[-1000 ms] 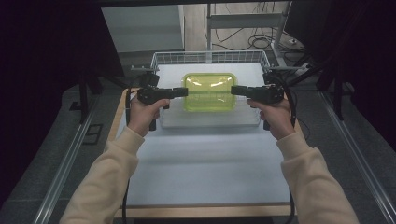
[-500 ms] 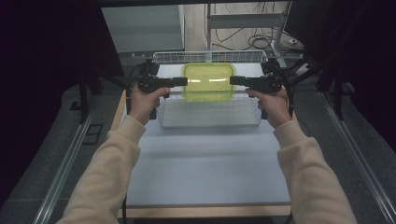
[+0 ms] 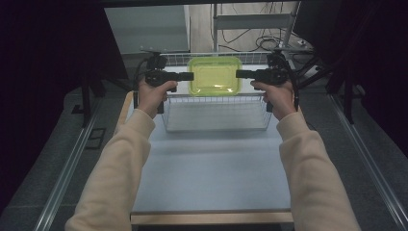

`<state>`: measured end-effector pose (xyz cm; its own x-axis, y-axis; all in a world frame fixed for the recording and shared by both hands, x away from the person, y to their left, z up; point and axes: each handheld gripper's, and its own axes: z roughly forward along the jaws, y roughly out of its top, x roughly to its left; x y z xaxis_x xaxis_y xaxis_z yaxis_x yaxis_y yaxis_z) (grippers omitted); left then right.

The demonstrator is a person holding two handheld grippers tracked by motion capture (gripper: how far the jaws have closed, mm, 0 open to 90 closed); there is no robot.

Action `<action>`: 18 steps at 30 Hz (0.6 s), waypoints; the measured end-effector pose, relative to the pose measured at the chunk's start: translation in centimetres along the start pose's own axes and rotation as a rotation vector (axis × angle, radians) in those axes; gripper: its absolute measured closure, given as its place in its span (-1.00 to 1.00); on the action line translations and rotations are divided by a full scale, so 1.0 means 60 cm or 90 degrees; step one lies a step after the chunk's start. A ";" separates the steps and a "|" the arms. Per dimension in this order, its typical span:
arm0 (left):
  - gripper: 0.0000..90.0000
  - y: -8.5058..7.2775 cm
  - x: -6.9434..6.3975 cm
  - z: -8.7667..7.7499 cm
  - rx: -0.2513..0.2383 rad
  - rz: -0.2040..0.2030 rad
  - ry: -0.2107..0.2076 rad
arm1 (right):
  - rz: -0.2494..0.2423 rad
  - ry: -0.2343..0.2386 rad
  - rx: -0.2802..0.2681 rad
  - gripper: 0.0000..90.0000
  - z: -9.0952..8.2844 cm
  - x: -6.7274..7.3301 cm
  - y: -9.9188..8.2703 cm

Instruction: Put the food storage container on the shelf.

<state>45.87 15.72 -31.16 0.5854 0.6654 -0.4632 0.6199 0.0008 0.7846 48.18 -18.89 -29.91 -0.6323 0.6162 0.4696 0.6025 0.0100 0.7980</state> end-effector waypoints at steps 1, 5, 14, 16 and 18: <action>0.78 0.001 0.001 0.002 0.001 -0.004 0.000 | 0.004 -0.002 0.002 0.80 0.002 -0.003 0.002; 0.78 0.002 0.009 0.011 0.007 -0.011 0.005 | 0.013 -0.007 0.005 0.80 0.011 -0.013 0.005; 0.78 0.002 0.021 0.025 0.016 -0.029 0.001 | 0.032 -0.018 0.010 0.79 0.023 -0.028 0.002; 0.77 0.004 0.023 0.028 0.014 -0.043 -0.002 | 0.036 -0.020 0.011 0.78 0.024 -0.031 0.004; 0.77 0.008 0.027 0.030 0.015 -0.056 -0.003 | 0.039 -0.022 0.010 0.78 0.026 -0.033 0.005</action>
<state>48.06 15.45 -32.30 0.5310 0.6602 -0.5312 0.6811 0.0405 0.7311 50.39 -18.86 -31.17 -0.5773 0.6430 0.5032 0.6471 -0.0156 0.7622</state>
